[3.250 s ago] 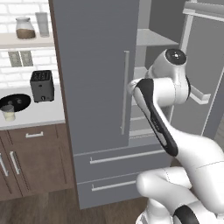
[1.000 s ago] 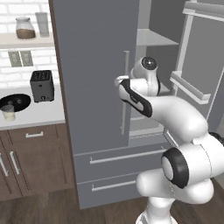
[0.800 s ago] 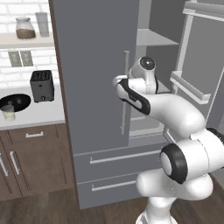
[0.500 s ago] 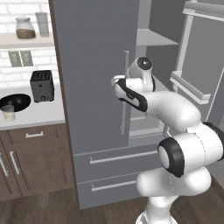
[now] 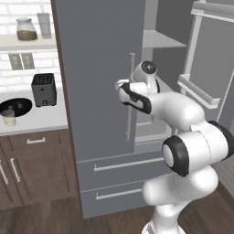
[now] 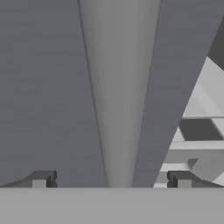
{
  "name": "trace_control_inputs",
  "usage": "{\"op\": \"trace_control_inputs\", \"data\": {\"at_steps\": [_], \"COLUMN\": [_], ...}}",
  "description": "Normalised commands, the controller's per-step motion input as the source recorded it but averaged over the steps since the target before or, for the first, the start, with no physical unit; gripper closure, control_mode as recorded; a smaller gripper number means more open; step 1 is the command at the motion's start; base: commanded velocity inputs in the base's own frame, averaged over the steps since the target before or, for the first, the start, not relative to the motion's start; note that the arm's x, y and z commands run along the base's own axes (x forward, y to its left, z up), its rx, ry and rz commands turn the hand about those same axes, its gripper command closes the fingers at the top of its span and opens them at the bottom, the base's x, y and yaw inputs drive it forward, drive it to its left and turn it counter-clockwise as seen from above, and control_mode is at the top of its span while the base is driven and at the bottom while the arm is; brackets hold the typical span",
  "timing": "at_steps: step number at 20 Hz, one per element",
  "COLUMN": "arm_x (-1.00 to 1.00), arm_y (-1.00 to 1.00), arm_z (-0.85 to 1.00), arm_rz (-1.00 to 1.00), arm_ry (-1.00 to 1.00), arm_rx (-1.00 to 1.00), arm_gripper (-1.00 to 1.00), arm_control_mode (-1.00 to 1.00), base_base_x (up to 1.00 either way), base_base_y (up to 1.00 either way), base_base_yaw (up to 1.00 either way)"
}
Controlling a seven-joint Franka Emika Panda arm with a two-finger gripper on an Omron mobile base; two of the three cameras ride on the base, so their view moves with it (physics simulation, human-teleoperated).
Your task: Grab a lemon wedge from the fridge and one ice cube from the ice bowl, and put them in the glass of lemonade.
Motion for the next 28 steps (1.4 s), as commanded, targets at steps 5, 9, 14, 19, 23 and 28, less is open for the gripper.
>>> {"op": "trace_control_inputs", "data": {"at_steps": [5,9,14,19,23,28], "arm_x": [0.33,0.21,0.08,0.0,-0.1,-0.64], "arm_y": [-0.02,0.01,0.0,0.0,0.01,0.17], "arm_z": [-0.11,-0.02,0.0,0.09,0.32,0.32], "arm_rz": [0.0,0.0,0.0,0.0,0.0,0.07], "arm_ry": [0.0,0.0,0.0,0.05,0.13,0.05], "arm_rx": [0.0,0.0,0.0,0.0,0.0,0.0], "arm_gripper": [-1.0,-1.0,1.0,1.0,1.0,1.0], "arm_control_mode": [-1.0,-1.0,-1.0,-1.0,-1.0,-1.0], "base_base_x": [0.0,0.0,0.0,0.0,0.0,0.0], "base_base_y": [0.0,0.0,0.0,0.0,0.0,0.0], "base_base_yaw": [0.0,0.0,0.0,0.0,0.0,0.0]}}
